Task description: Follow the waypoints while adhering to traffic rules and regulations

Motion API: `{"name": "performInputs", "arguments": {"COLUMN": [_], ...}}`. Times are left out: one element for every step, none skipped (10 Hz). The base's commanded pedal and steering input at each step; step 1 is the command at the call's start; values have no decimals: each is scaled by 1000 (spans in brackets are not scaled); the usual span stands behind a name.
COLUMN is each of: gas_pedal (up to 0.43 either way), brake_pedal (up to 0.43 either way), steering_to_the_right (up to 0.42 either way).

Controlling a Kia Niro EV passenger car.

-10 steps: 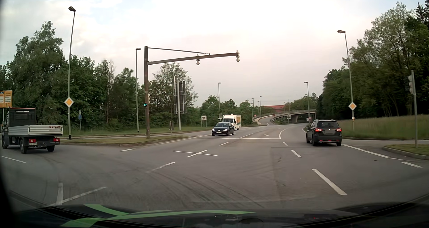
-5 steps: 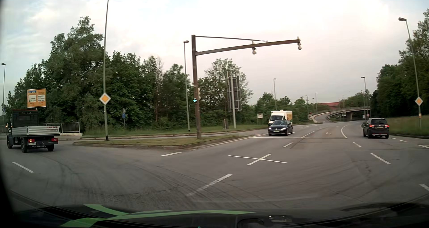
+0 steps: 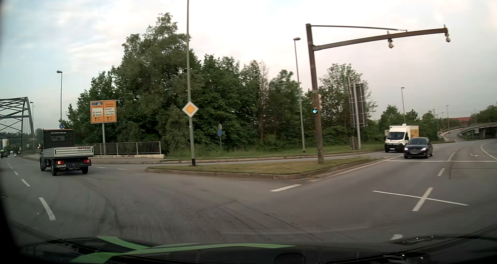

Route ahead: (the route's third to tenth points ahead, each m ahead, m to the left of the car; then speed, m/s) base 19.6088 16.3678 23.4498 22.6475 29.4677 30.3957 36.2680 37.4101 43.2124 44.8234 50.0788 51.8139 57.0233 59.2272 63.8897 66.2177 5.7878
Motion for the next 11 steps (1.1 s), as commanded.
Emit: {"name": "performInputs", "arguments": {"gas_pedal": [189, 189, 189, 177, 157, 150, 150, 138, 138, 138, 138], "brake_pedal": [0, 0, 0, 0, 0, 0, 0, 0, 0, 0, 0], "steering_to_the_right": [-360, -353, -354, -358, -366, -374, -375, -370, -363, -345, -315]}}
